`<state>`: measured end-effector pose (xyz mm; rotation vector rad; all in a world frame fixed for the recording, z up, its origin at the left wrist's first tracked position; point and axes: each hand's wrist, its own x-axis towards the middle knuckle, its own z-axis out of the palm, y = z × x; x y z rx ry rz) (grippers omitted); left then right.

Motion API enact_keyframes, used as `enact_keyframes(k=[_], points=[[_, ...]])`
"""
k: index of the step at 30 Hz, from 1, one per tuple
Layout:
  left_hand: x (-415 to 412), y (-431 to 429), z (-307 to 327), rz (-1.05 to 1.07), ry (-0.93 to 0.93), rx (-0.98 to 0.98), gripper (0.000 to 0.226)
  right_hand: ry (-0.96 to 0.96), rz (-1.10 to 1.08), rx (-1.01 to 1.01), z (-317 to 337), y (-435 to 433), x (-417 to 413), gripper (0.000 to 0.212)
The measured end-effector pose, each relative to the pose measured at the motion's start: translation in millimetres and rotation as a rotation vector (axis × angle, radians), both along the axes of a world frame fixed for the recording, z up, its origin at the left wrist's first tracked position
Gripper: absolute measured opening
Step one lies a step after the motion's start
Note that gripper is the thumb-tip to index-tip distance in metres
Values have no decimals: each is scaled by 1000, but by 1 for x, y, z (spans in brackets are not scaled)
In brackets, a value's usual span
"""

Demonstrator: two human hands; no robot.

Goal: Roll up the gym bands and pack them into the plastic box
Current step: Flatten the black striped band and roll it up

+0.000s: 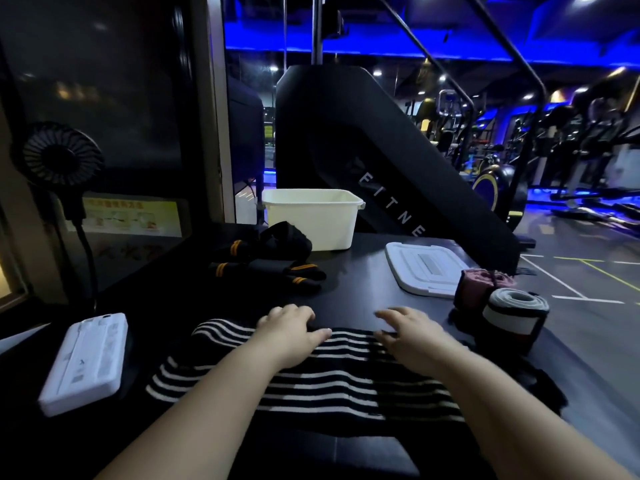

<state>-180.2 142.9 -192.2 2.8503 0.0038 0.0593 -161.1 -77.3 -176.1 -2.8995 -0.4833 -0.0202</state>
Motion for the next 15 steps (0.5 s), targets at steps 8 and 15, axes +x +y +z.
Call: enact_keyframes(k=[8,15], points=[[6,0,-10,-4,-3,39,44,51,-305,-137,-12,-79,-1,74],[2,-4,-5,-114,-136,-98,20,-55,-313,1,-24,-89,-7,69]])
